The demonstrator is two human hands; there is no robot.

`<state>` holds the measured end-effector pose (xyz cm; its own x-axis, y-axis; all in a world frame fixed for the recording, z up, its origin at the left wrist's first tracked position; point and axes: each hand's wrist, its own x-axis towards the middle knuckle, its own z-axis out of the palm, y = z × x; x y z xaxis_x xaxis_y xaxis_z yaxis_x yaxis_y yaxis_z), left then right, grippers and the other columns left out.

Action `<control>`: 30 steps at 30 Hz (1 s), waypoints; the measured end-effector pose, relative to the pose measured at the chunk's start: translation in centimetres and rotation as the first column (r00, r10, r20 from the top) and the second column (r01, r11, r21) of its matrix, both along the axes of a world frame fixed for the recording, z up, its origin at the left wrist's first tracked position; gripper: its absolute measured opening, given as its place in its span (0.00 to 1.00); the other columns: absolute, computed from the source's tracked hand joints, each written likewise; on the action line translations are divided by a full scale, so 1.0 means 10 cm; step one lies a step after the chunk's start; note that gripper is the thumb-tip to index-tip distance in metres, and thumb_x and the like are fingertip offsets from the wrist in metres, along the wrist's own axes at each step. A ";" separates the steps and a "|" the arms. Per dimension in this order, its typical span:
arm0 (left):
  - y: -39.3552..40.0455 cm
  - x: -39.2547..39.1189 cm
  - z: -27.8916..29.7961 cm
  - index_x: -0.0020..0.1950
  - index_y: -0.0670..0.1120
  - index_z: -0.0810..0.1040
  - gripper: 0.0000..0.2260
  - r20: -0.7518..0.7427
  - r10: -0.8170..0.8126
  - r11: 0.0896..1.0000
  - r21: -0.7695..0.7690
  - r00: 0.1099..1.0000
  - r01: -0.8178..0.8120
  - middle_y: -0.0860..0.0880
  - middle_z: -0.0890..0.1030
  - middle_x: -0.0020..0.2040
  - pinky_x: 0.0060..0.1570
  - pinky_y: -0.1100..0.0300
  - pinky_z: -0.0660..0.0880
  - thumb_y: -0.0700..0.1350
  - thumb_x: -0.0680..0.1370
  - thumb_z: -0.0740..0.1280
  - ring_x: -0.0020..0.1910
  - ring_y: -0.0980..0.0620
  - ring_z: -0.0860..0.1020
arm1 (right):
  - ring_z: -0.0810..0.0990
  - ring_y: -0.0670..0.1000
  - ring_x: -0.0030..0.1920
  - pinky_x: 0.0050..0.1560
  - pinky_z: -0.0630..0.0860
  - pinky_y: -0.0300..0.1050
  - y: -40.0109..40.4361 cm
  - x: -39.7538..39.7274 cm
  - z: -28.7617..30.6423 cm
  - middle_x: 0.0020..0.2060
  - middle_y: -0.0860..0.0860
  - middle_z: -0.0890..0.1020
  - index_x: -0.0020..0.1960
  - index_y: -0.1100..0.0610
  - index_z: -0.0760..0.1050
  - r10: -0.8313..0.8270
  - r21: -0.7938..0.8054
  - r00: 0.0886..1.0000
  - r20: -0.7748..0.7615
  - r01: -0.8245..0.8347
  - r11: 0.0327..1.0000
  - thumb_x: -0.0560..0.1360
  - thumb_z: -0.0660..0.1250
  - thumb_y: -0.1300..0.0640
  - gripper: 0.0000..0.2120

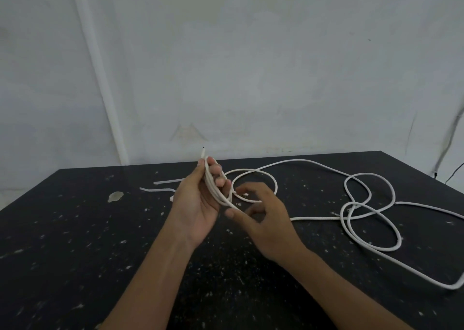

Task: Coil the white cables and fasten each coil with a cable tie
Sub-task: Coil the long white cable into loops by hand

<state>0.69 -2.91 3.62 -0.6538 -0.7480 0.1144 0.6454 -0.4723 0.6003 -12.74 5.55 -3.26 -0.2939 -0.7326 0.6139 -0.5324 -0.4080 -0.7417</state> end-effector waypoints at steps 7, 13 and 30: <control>0.11 -0.03 -0.01 0.48 0.44 0.74 0.16 0.168 0.072 0.982 -0.186 0.983 -0.040 0.51 0.67 0.26 0.32 0.59 0.75 0.52 0.87 0.55 0.23 0.54 0.68 | 0.84 0.46 0.54 0.49 0.82 0.47 -0.03 -0.06 -0.08 0.60 0.47 0.82 0.65 0.53 0.84 -0.021 -0.073 0.935 -0.355 -0.006 0.997 0.83 0.70 0.56 0.12; 0.09 0.08 0.06 0.38 0.48 0.72 0.21 0.238 -0.033 0.967 -0.240 0.971 0.091 0.51 0.67 0.26 0.34 0.58 0.77 0.58 0.85 0.56 0.24 0.52 0.69 | 0.83 0.53 0.41 0.28 0.78 0.54 0.06 0.01 0.00 0.60 0.45 0.80 0.65 0.54 0.81 -0.246 -0.218 0.683 -0.688 0.129 0.967 0.83 0.61 0.57 0.15; 0.21 -0.01 0.07 0.38 0.42 0.77 0.26 0.229 0.151 0.977 -0.180 0.962 -0.110 0.45 0.74 0.26 0.36 0.54 0.82 0.59 0.85 0.56 0.25 0.48 0.76 | 0.83 0.54 0.50 0.33 0.79 0.50 0.02 -0.03 0.01 0.54 0.53 0.85 0.61 0.57 0.82 -0.270 -0.290 0.664 -0.697 0.084 0.953 0.77 0.68 0.67 0.15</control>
<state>0.62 -0.83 4.31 -0.5748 -0.8128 0.0948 0.5225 -0.2754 0.8069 -13.06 5.74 -3.19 0.1998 -0.5369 0.8196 -0.9388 -0.3445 0.0031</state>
